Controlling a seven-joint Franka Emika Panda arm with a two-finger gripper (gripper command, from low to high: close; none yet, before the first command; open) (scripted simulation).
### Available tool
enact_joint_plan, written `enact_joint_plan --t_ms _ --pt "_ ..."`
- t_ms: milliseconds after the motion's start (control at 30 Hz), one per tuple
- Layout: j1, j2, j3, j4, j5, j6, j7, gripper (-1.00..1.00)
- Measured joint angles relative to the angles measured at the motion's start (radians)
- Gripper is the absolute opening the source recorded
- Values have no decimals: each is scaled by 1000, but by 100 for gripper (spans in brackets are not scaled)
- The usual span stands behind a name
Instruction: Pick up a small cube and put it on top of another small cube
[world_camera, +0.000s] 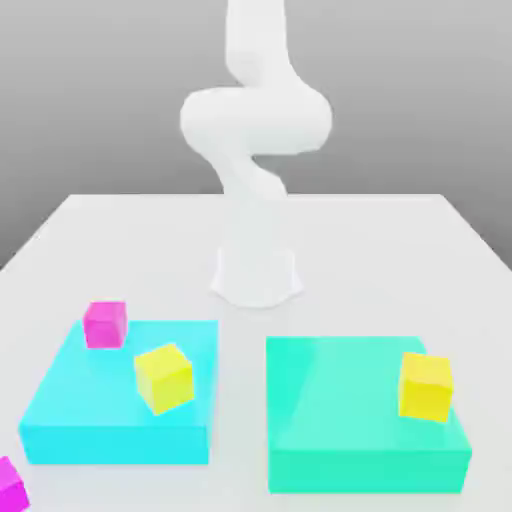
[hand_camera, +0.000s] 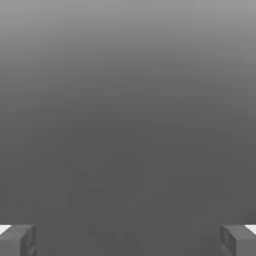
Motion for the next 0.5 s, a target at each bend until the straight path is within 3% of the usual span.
enact_joint_plan --t_ms 500 --pt "-103 549 -137 65 62 127 67 0"
